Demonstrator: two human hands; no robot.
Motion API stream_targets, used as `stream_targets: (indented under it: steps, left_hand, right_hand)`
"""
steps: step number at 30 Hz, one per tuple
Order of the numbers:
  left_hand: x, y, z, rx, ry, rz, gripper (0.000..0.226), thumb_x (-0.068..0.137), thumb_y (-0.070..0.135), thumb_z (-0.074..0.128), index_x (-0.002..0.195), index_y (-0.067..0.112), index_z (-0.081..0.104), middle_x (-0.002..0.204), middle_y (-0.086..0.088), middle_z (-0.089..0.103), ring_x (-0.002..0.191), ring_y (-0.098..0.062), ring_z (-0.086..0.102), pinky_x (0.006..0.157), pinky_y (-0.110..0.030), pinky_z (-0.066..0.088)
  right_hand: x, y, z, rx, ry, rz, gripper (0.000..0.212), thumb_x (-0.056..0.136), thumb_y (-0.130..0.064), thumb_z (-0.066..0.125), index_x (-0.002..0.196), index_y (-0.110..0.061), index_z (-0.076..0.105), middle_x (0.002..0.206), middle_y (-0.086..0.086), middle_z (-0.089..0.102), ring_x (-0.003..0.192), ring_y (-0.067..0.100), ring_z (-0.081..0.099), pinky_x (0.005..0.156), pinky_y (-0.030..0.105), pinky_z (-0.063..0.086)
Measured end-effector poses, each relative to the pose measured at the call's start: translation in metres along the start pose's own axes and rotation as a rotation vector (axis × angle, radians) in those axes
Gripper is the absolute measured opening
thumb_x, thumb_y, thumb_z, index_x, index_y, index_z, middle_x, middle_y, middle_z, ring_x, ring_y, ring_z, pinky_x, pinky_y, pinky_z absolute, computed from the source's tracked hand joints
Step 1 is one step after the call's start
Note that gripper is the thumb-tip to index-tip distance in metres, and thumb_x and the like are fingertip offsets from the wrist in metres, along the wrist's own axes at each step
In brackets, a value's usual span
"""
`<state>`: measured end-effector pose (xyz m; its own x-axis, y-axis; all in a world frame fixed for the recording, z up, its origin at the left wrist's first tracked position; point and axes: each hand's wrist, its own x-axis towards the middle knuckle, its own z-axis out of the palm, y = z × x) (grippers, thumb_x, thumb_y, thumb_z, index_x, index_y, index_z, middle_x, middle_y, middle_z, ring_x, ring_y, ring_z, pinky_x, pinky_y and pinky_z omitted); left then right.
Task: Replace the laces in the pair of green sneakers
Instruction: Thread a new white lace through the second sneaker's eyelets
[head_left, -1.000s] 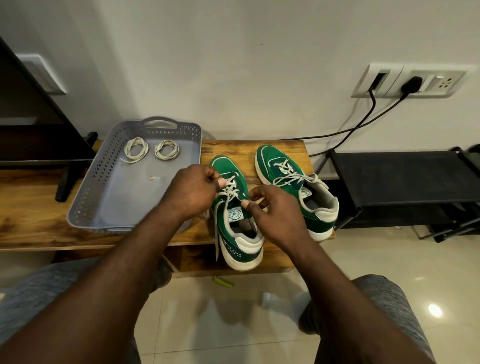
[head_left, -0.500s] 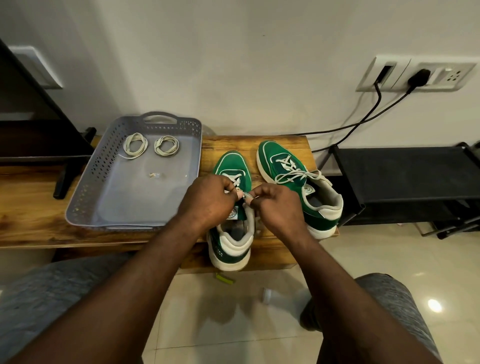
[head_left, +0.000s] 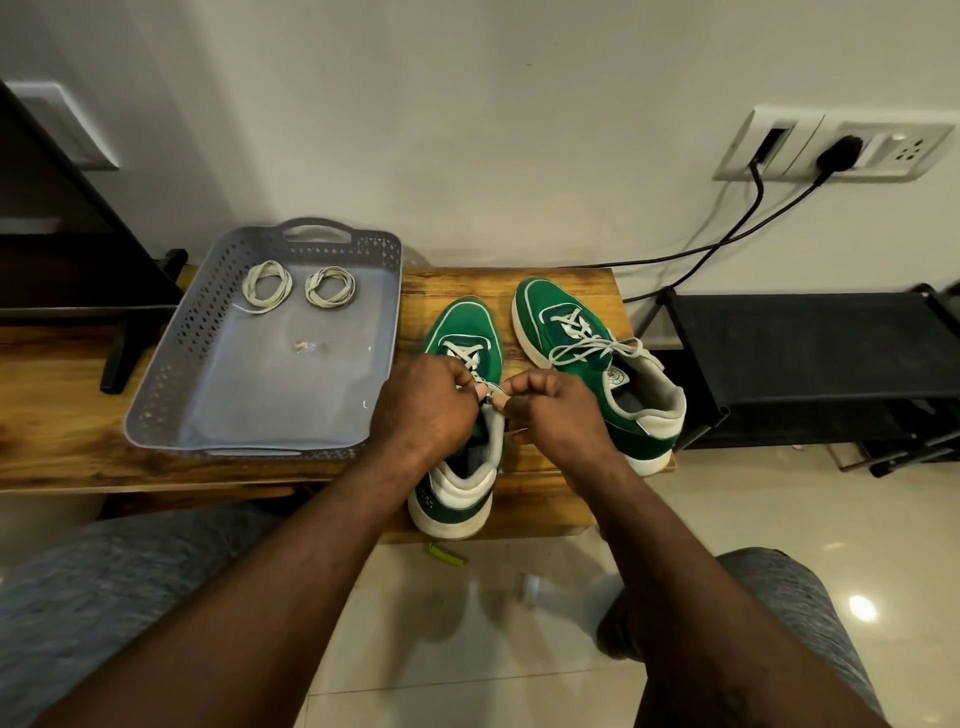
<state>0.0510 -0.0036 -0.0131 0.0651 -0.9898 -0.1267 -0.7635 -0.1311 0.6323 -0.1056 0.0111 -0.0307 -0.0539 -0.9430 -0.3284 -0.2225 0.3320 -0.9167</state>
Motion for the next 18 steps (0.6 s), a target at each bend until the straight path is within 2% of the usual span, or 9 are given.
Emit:
stream_targets:
  steps: [3, 6, 12, 18]
  left_hand:
    - [-0.001, -0.001, 0.003, -0.005, -0.014, -0.007, 0.007, 0.093, 0.026, 0.075, 0.087, 0.026, 0.077, 0.093, 0.004, 0.074, 0.089, -0.018, 0.067, 0.08, -0.035, 0.058]
    - [-0.001, -0.001, 0.005, -0.038, -0.007, -0.029, 0.008, 0.093, 0.026, 0.074, 0.086, 0.025, 0.077, 0.093, 0.003, 0.075, 0.09, -0.018, 0.067, 0.083, -0.036, 0.058]
    - [0.0, -0.001, 0.009, -0.048, 0.037, -0.076, 0.008, 0.094, 0.028, 0.073, 0.09, 0.025, 0.079, 0.094, 0.004, 0.075, 0.09, -0.018, 0.067, 0.078, -0.032, 0.056]
    - [-0.004, 0.004, 0.012, -0.012, 0.043, -0.062, 0.008, 0.094, 0.029, 0.075, 0.09, 0.023, 0.08, 0.091, 0.004, 0.074, 0.089, -0.017, 0.067, 0.073, -0.03, 0.052]
  right_hand:
    - [0.001, 0.003, 0.0, -0.009, 0.006, -0.006, 0.012, 0.093, -0.006, 0.07, 0.09, -0.015, 0.079, 0.086, 0.003, 0.08, 0.083, 0.022, 0.078, 0.071, 0.032, 0.06]
    - [0.002, 0.003, 0.001, -0.013, 0.011, -0.007, 0.012, 0.093, -0.008, 0.071, 0.09, -0.016, 0.079, 0.085, 0.002, 0.08, 0.08, 0.019, 0.077, 0.067, 0.029, 0.058]
    - [-0.001, 0.0, 0.001, 0.028, -0.006, -0.008, 0.01, 0.094, -0.008, 0.071, 0.091, -0.014, 0.079, 0.084, 0.004, 0.08, 0.075, 0.016, 0.076, 0.063, 0.025, 0.057]
    - [0.001, 0.006, 0.002, -0.106, 0.074, -0.081, 0.008, 0.089, -0.016, 0.076, 0.09, -0.022, 0.08, 0.082, -0.004, 0.079, 0.078, 0.016, 0.077, 0.075, 0.039, 0.065]
